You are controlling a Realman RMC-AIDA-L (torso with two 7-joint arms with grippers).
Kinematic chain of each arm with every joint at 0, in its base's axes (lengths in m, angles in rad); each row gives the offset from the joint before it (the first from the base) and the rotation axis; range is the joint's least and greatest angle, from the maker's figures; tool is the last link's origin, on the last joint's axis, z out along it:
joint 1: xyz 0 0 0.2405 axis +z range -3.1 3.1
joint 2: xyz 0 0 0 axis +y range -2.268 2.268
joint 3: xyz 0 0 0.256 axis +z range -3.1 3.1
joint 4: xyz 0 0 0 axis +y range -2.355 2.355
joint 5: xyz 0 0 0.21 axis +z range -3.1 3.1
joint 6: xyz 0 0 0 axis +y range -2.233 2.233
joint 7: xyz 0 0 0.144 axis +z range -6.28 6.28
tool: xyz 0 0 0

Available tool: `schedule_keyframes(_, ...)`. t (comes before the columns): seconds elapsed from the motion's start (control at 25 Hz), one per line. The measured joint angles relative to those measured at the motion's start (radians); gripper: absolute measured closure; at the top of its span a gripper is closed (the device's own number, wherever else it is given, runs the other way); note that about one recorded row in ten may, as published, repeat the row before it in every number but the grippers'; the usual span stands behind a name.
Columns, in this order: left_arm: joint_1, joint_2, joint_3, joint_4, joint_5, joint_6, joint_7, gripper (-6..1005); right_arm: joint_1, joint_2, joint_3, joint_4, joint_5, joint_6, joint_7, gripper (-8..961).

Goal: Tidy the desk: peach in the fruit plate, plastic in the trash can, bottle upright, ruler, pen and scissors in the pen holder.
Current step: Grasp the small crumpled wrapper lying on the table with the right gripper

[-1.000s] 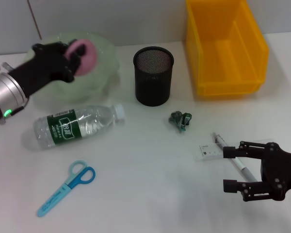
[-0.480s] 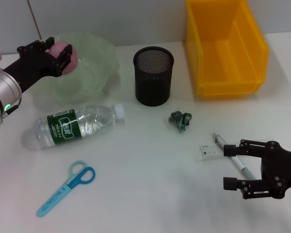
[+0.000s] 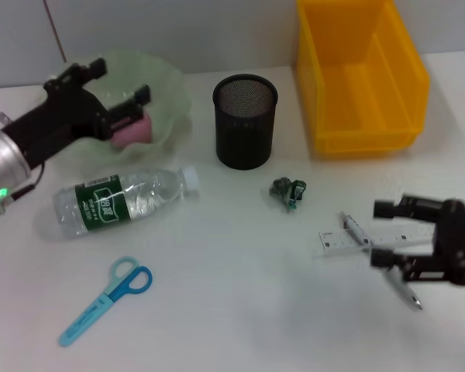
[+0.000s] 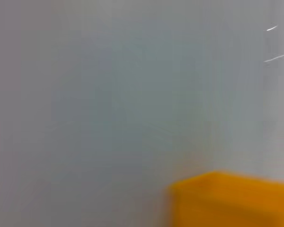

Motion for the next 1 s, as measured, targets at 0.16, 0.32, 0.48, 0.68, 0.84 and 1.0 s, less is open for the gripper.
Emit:
schedule_keyframes(0.16,0.049,0.002,0.178,0.024,-0.003,0.224,-0.015,239,0.014,-0.002,-0.007,-0.178,0.085,-0.025,0.215,118)
schedule_keyframes(0.32,0.057,-0.002,0.221,0.031,-0.003,0.246,-0.015,178,0.083,-0.011,-0.139,-0.514,0.041,-0.008,0.629,118)
schedule_keyframes(0.48,0.107,-0.021,0.346,0.031,-0.002,0.268,-0.014,133,0.169,-0.027,-0.286,-0.702,-0.129,0.010,0.928,119)
schedule_keyframes(0.68,0.124,-0.019,0.349,0.017,-0.001,0.274,-0.016,133,0.344,-0.047,-0.464,-0.690,-0.339,0.018,1.149,120)
schedule_keyframes(0.84,0.135,-0.022,0.351,0.008,0.003,0.272,-0.010,134,0.434,-0.031,-0.543,-0.560,-0.457,0.108,1.185,121)
schedule_keyframes(1.0,0.139,-0.021,0.365,0.000,0.005,0.268,-0.009,134,0.460,-0.008,-0.610,-0.473,-0.512,0.215,1.196,122)
